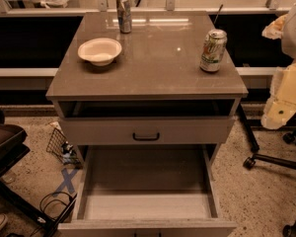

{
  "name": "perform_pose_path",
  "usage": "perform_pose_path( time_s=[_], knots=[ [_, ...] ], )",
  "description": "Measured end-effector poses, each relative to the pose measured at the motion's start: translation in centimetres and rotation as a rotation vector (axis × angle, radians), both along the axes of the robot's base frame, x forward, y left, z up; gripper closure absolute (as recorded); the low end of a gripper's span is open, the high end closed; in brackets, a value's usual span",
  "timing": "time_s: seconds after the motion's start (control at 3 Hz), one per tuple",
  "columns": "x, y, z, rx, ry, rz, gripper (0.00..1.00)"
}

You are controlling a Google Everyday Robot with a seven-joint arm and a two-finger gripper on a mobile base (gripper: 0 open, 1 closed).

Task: Place 7up can into middle drawer

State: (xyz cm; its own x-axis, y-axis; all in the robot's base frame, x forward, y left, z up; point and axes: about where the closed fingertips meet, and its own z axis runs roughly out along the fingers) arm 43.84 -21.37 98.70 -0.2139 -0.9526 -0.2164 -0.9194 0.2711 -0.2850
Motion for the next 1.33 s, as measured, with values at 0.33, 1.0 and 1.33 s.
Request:
perform_pose_path(
  time_s=[0.33,1.0,1.33],
  knots=[
    [0.0,0.0,0.0,0.000,0.000,0.000,0.00],
    [5.6,-2.7,0.8,0.344,-0.202,-0.099,0.00],
    [7.9,-4.1,1.4,0.500,-0.294,-0.127,0.00]
  ],
)
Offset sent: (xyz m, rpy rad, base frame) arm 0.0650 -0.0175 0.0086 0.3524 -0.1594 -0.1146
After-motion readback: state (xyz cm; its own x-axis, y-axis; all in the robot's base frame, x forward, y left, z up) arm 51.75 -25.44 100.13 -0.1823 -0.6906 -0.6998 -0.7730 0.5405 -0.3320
